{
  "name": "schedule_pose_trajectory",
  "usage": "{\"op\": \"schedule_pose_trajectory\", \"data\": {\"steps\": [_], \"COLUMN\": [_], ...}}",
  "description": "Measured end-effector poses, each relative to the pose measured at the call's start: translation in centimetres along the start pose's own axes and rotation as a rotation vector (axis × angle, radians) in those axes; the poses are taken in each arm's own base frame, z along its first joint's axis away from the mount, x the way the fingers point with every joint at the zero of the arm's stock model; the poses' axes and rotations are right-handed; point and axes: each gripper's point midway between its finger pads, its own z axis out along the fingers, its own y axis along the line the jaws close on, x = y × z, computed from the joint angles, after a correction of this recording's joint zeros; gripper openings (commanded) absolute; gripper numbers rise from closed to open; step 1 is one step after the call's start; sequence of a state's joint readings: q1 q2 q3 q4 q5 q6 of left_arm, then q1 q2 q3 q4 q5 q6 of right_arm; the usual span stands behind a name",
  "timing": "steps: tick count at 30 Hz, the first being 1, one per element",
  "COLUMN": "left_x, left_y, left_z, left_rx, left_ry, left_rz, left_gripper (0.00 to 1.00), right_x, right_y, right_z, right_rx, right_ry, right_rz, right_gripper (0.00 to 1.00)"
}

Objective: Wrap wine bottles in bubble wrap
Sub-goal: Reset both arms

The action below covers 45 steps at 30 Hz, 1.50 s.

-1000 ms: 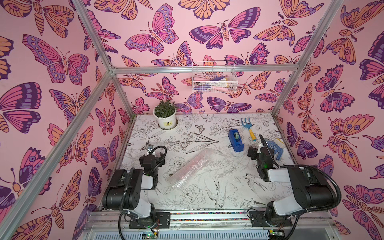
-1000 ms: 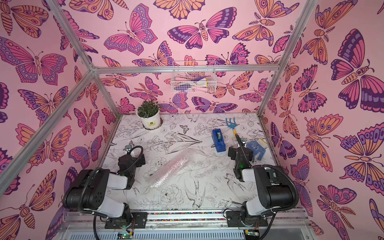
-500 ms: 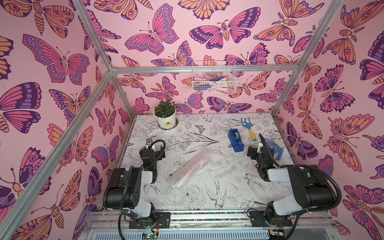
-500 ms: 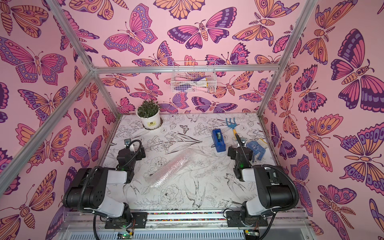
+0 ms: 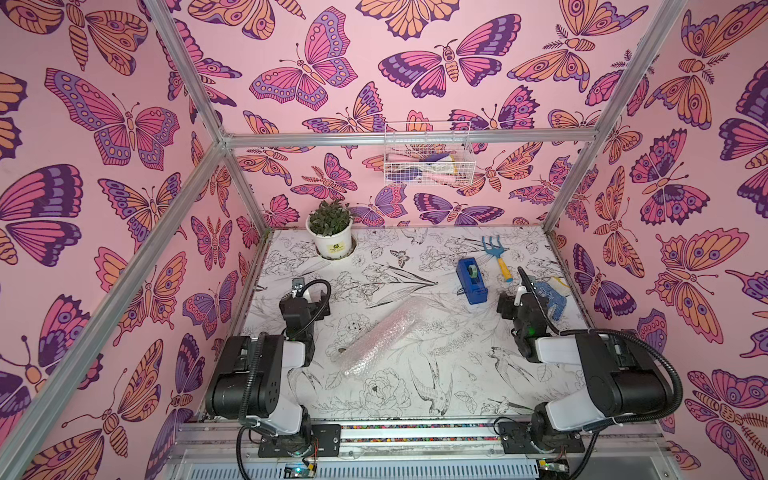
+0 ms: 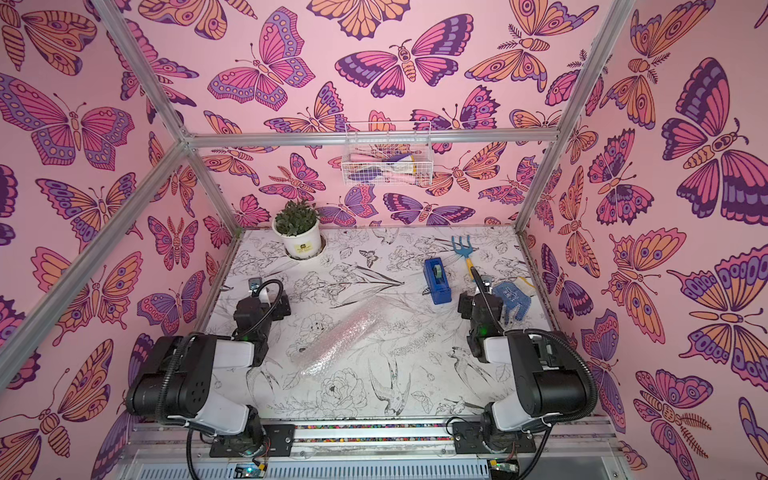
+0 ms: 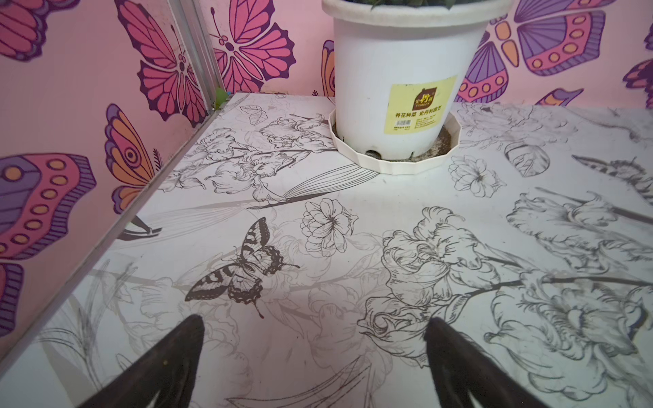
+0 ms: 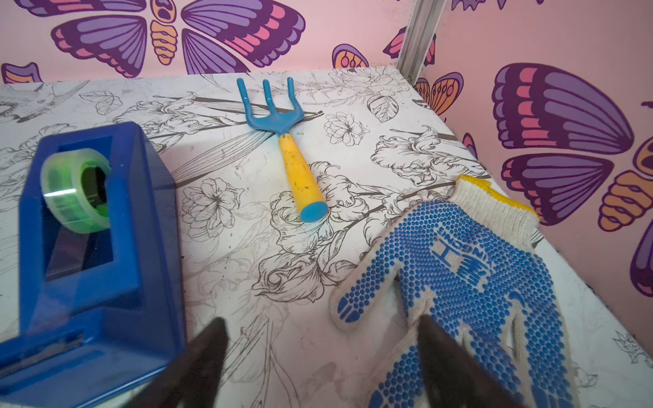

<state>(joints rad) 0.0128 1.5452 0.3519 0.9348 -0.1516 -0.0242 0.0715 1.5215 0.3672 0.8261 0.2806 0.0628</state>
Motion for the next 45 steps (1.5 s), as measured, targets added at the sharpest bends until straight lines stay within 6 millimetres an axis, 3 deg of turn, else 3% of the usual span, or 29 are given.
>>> {"op": "schedule_pose_trajectory", "data": {"steps": [4, 5, 6, 7, 8, 9, 33, 38, 45], "left_x": [0.0, 0.0, 0.0, 0.0, 0.0, 0.0, 0.0, 1.0, 0.2], "left_y": [0.0, 0.0, 0.0, 0.0, -0.1, 0.0, -0.8, -1.5, -2.1], "left_z": [0.0, 0.0, 0.0, 0.0, 0.0, 0.0, -0.1, -0.6, -0.2], "left_rx": [0.002, 0.002, 0.002, 0.002, 0.003, 0.003, 0.036, 0.087, 0.117], "left_ry": [0.0, 0.0, 0.0, 0.0, 0.0, 0.0, -0.007, 0.008, 0.0], "left_rz": [0.0, 0.002, 0.004, 0.004, 0.004, 0.003, 0.02, 0.044, 0.05], "left_gripper": [0.0, 0.18, 0.43, 0.72, 0.9, 0.99, 0.99, 0.99, 1.0], "right_x": [0.0, 0.0, 0.0, 0.0, 0.0, -0.1, -0.1, -0.1, 0.0], "right_y": [-0.1, 0.0, 0.0, 0.0, 0.0, 0.0, 0.0, 0.0, -0.1], "right_z": [0.0, 0.1, 0.1, 0.1, 0.1, 0.1, 0.1, 0.1, 0.1], "right_rx": [-0.004, -0.006, -0.007, -0.007, -0.007, -0.008, -0.008, -0.008, -0.006], "right_ry": [0.001, 0.001, 0.001, 0.001, 0.0, 0.0, 0.0, 0.0, 0.001], "right_rz": [0.006, 0.007, 0.006, 0.006, 0.01, 0.01, 0.008, 0.008, 0.01], "right_gripper": [0.0, 0.0, 0.0, 0.19, 0.76, 0.99, 0.99, 0.99, 0.99]}}
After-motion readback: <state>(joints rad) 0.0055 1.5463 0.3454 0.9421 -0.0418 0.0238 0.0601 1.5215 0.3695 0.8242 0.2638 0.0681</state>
